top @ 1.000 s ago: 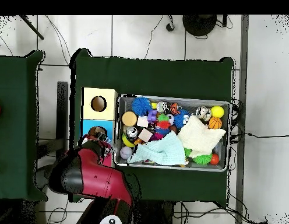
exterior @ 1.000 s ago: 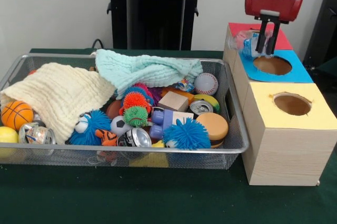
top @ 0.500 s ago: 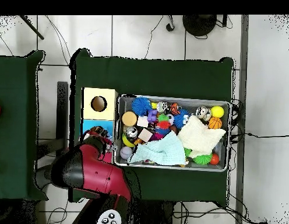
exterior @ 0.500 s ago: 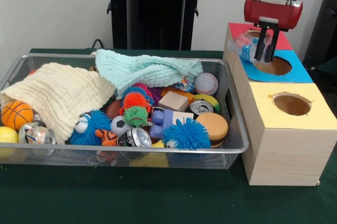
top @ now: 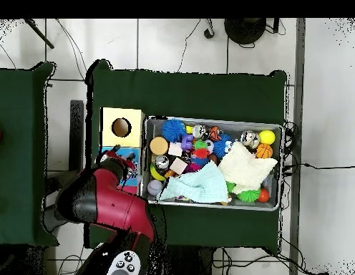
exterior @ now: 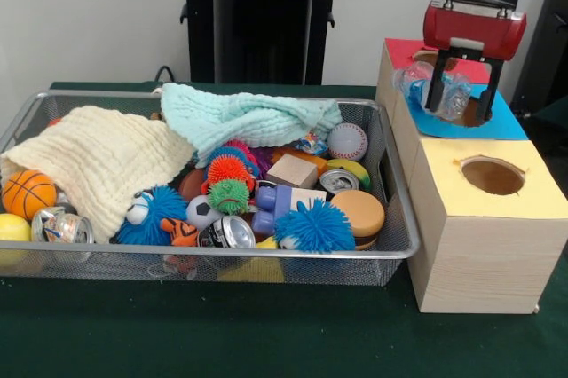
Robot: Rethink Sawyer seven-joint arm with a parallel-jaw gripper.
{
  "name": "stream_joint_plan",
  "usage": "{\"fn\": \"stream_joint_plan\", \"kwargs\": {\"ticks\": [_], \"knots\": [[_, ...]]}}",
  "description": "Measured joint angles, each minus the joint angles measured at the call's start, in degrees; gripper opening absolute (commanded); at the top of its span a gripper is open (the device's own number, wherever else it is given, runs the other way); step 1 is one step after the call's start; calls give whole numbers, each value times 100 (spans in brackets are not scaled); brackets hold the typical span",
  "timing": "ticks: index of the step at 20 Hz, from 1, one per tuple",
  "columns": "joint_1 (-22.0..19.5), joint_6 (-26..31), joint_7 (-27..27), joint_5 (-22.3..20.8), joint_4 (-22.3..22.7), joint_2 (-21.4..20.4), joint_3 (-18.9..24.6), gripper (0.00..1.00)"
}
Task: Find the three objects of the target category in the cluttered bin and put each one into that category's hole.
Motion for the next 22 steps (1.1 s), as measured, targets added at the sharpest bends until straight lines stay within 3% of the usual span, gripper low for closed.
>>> {"fn": "stream_joint_plan", "kwargs": {"ticks": [22], "knots": [[-220,-21,0,27,-49,75,82,100]]}}
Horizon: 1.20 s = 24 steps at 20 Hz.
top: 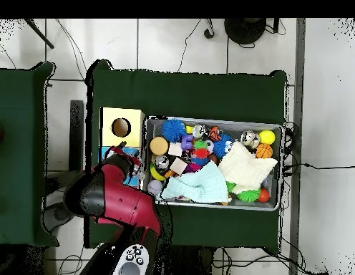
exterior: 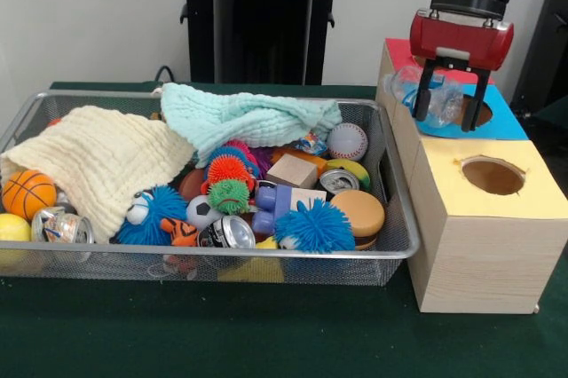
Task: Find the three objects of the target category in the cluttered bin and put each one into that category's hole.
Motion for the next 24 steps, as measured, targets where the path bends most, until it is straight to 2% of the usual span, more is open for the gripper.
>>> {"fn": "stream_joint_plan", "kwargs": {"ticks": [24], "knots": [[-180,140,0,-1,-49,-22,2,100]]}}
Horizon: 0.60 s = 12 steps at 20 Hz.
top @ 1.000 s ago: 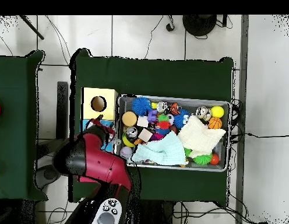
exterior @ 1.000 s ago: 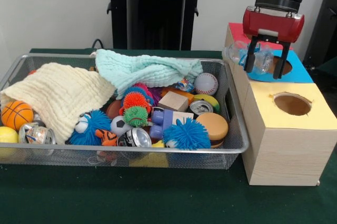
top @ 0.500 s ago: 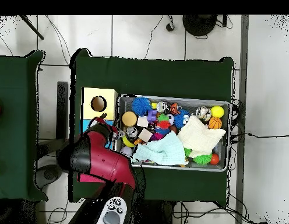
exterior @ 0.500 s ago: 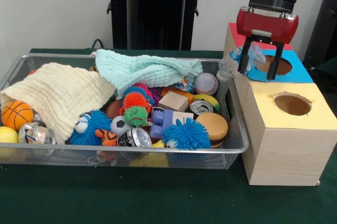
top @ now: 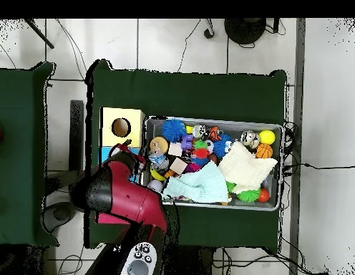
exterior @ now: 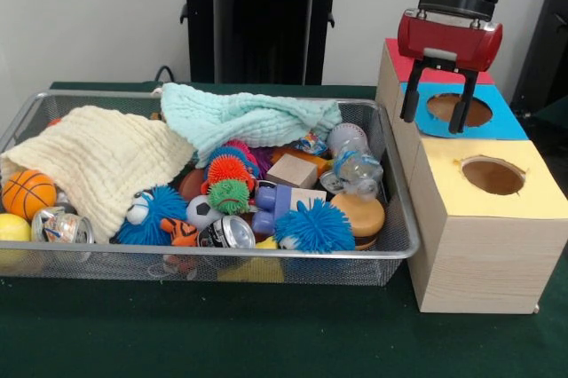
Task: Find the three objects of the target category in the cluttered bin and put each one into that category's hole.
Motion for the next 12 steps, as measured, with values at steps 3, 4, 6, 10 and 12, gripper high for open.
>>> {"fn": "stream_joint_plan", "kwargs": {"ticks": [3,4,6,10,12], "knots": [[13,0,0,1,0,0,0,100],[22,-1,0,1,0,0,-2,100],[55,0,0,1,0,0,-8,100],[137,0,0,0,0,-1,-25,100],[127,0,0,0,0,-1,-24,100]]}}
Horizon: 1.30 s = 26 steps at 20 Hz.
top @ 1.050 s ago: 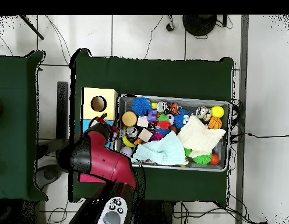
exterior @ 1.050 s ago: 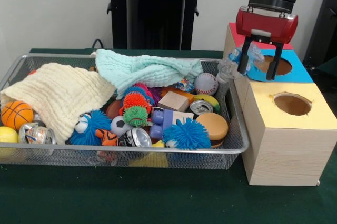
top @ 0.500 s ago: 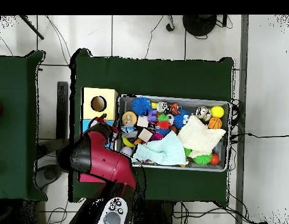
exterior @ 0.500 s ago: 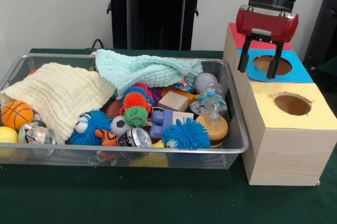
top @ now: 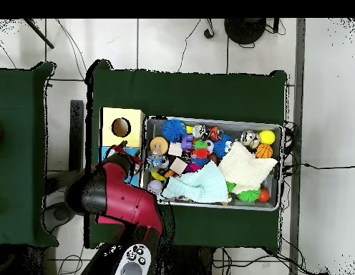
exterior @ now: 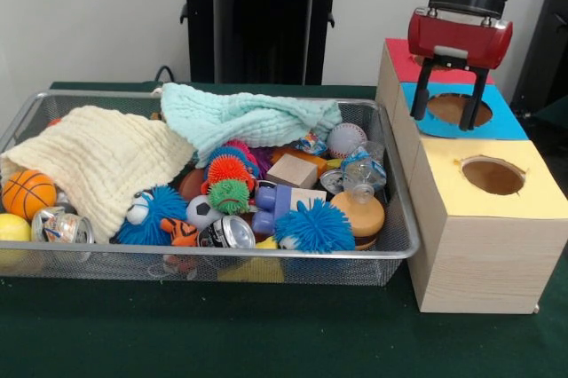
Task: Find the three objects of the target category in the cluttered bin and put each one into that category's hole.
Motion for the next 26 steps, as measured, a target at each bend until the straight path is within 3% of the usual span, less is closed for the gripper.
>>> {"fn": "stream_joint_plan", "kwargs": {"ticks": [12,26], "knots": [[-700,0,0,-314,3,-185,132,100],[-1603,-40,0,-1207,2,-205,623,100]]}}
